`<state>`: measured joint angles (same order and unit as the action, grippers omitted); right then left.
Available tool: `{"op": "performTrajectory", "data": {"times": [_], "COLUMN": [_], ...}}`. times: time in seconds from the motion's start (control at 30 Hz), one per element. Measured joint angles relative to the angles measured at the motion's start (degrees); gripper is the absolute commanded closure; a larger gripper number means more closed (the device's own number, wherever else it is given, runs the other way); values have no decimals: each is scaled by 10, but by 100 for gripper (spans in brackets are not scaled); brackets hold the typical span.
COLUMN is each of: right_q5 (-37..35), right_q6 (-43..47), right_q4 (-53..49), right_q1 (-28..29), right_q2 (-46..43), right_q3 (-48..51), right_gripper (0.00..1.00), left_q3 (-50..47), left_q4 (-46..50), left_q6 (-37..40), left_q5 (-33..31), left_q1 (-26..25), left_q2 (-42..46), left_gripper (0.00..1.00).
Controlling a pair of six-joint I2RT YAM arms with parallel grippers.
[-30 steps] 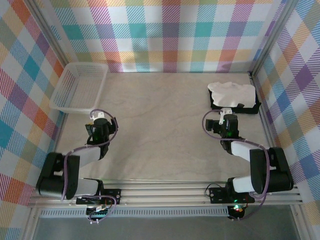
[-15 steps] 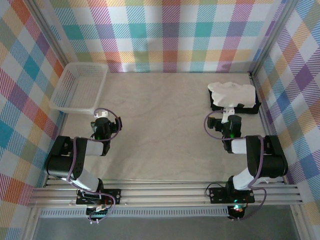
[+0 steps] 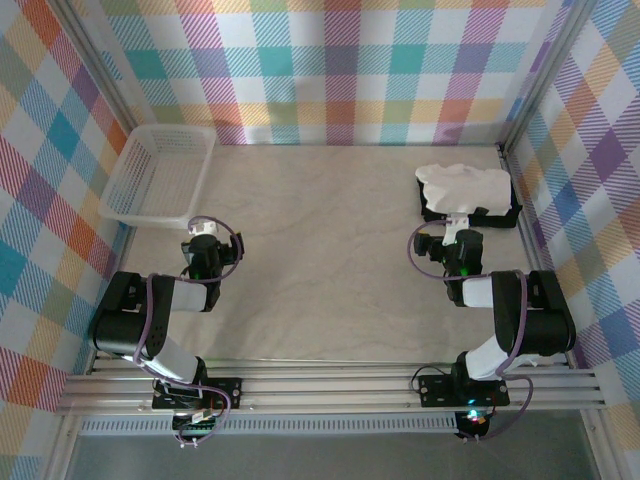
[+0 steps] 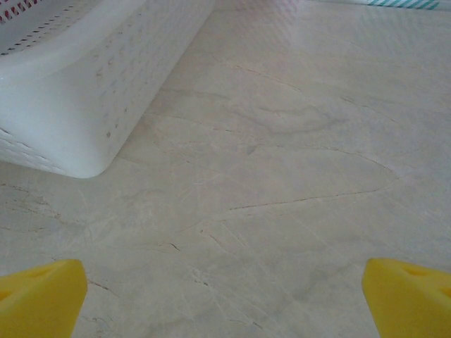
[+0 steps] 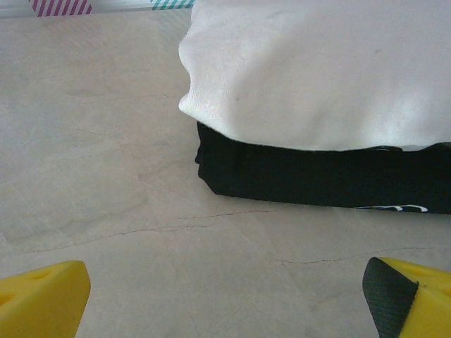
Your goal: Fold the inside-out t-shirt
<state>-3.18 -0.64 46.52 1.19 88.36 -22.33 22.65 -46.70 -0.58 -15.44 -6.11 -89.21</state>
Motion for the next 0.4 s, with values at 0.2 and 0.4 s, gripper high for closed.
{"op": "performTrajectory", "data": {"times": [0.2,0.4], "right_q5": [1,3], "right_q6": [0,0], "right_q4": [0,0], "right_q1": [0,0], "right_q2": [0,0], "right_q3": [0,0], "right_gripper": [0,0], "left_q3": [0,0], "left_q4": [0,0], "left_q6": [0,0], "left_q5": [0,0], "left_q1": [0,0], "left_q2": [0,0], "left_gripper": [0,0]}}
